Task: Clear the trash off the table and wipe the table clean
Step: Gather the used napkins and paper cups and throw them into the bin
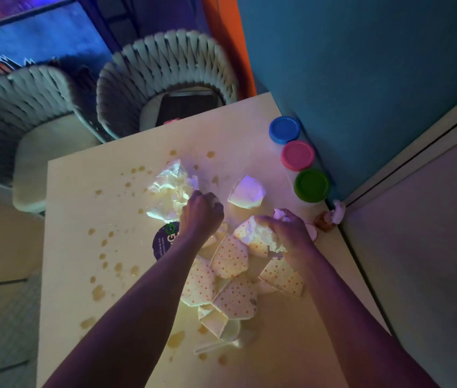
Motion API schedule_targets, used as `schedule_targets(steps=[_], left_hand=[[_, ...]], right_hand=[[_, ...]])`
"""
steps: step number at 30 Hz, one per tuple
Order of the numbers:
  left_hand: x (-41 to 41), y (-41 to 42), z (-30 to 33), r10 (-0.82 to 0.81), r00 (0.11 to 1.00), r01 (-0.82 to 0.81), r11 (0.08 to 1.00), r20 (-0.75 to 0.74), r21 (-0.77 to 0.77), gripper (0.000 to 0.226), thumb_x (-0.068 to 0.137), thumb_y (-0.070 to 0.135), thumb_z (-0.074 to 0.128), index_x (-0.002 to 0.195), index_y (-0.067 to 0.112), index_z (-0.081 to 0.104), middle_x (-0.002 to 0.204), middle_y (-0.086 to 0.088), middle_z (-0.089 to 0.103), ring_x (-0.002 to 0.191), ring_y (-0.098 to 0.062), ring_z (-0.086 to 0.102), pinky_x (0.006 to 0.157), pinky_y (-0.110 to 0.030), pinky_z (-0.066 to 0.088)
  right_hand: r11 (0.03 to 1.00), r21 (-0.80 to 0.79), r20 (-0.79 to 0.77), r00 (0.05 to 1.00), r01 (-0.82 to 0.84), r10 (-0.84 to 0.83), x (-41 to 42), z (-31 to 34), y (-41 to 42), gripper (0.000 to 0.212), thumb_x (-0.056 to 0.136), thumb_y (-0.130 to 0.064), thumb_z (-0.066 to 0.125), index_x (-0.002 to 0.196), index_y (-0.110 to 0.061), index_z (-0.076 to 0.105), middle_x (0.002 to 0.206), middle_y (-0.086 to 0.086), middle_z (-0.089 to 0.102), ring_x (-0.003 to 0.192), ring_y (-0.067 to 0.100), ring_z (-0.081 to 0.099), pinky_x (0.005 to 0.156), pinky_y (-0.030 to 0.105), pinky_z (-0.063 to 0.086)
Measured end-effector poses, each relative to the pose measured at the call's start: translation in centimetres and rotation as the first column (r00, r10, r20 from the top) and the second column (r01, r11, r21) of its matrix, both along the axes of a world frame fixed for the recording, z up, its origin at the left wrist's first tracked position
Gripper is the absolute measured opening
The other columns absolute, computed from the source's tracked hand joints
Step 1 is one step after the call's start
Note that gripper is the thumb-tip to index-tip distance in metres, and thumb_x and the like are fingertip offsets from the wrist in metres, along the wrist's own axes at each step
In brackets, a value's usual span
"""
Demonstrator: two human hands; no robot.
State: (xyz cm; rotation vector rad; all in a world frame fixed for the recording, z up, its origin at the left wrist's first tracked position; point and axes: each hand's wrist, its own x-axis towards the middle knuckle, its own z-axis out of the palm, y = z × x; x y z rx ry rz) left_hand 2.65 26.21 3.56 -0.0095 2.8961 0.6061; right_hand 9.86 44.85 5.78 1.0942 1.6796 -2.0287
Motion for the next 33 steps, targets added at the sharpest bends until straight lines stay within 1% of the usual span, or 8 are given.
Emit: schedule_targets(steps=[5, 10, 14, 17, 19, 25, 28, 33], left_hand=[[4.6, -1.2, 1.4, 0.069, 0.996, -0.074, 0.993, 0.053, 0.094, 0.035, 0.089, 0.039, 0.054, 0.100, 0.010, 0.071, 0.102, -0.010, 0.057, 0.082, -0.032, 0.060, 0.073, -0.042, 0.054], [8.3, -3.1, 1.9, 0.041, 0.998, -0.045, 0.993, 0.045, 0.113, 0.024, 0.088, 0.028, 0.061, 0.096, 0.007, 0.068, 0.101, -0.009, 0.056, 0.083, -0.033, 0.060, 0.072, -0.042, 0.053], [11.0, -4.8, 2.3, -0.054, 0.998, 0.048, 0.986, 0.029, 0.160, 0.015, 0.085, 0.021, 0.063, 0.090, 0.008, 0.067, 0.097, -0.003, 0.057, 0.079, -0.027, 0.059, 0.069, -0.039, 0.051], [12.2, -6.4, 2.3, -0.098, 0.995, 0.092, 0.979, 0.028, 0.184, 0.004, 0.082, 0.014, 0.060, 0.079, 0.011, 0.060, 0.079, -0.004, 0.062, 0.070, -0.029, 0.060, 0.058, -0.033, 0.043], [13.0, -7.3, 2.8, -0.139, 0.990, 0.133, 0.972, 0.016, 0.194, 0.003, 0.083, 0.014, 0.059, 0.082, 0.011, 0.060, 0.075, -0.006, 0.065, 0.070, -0.031, 0.062, 0.056, -0.032, 0.041], [15.8, -7.3, 3.2, -0.313, 0.948, 0.317, 0.929, -0.051, 0.190, 0.022, 0.091, 0.039, 0.064, 0.095, 0.017, 0.062, 0.087, -0.008, 0.073, 0.081, -0.033, 0.067, 0.070, -0.041, 0.055], [17.8, -6.3, 2.8, -0.376, 0.926, 0.378, 0.908, -0.044, 0.181, 0.030, 0.090, 0.050, 0.062, 0.096, 0.021, 0.062, 0.088, -0.007, 0.073, 0.081, -0.032, 0.068, 0.070, -0.040, 0.056], [15.8, -5.5, 2.7, -0.410, 0.909, 0.417, 0.903, -0.080, 0.103, 0.023, 0.094, 0.040, 0.059, 0.111, 0.026, 0.065, 0.098, -0.010, 0.073, 0.089, -0.035, 0.068, 0.073, -0.037, 0.053]], right_hand=[[0.999, 0.030, -0.061, 0.998, 0.027, -0.025, 1.6, 0.8, -1.8, 0.027, 0.074, 0.006, 0.066, 0.081, -0.019, 0.060, 0.066, 0.000, 0.054, 0.056, 0.015, 0.049, 0.045, 0.021, 0.039], [0.990, 0.019, -0.093, 0.986, 0.140, -0.138, 4.2, 1.9, -3.8, 0.025, 0.079, 0.007, 0.059, 0.085, -0.017, 0.062, 0.063, 0.000, 0.054, 0.052, 0.014, 0.048, 0.046, 0.023, 0.042], [0.977, 0.069, -0.130, 0.973, 0.200, -0.190, 6.7, 2.3, -5.7, 0.025, 0.078, 0.003, 0.060, 0.086, -0.021, 0.065, 0.071, 0.001, 0.060, 0.061, 0.016, 0.052, 0.053, 0.026, 0.043], [0.957, 0.122, -0.137, 0.959, 0.265, -0.248, 9.1, 2.6, -7.3, 0.024, 0.079, 0.000, 0.061, 0.093, -0.018, 0.069, 0.077, 0.001, 0.063, 0.065, 0.016, 0.055, 0.054, 0.023, 0.043], [0.941, 0.106, -0.145, 0.941, 0.322, -0.306, 10.9, 2.9, -8.2, 0.024, 0.079, -0.001, 0.063, 0.094, -0.017, 0.072, 0.078, 0.004, 0.065, 0.066, 0.019, 0.057, 0.055, 0.026, 0.044], [0.925, 0.074, -0.094, 0.926, 0.374, -0.367, 16.2, 3.0, -9.6, 0.009, 0.078, -0.014, 0.079, 0.083, -0.010, 0.073, 0.065, 0.008, 0.058, 0.038, 0.010, 0.039, 0.037, 0.018, 0.028], [0.911, 0.082, -0.070, 0.914, 0.405, -0.400, 19.3, 3.0, -9.6, 0.032, 0.078, -0.027, 0.083, 0.066, -0.011, 0.058, 0.044, 0.000, 0.046, 0.032, 0.011, 0.033, 0.038, 0.018, 0.024], [0.866, 0.131, -0.104, 0.875, 0.483, -0.472, 24.0, 2.7, -7.9, 0.044, 0.077, -0.039, 0.083, 0.059, -0.012, 0.053, 0.046, 0.010, 0.042, 0.036, 0.018, 0.038, 0.043, 0.022, 0.026]])
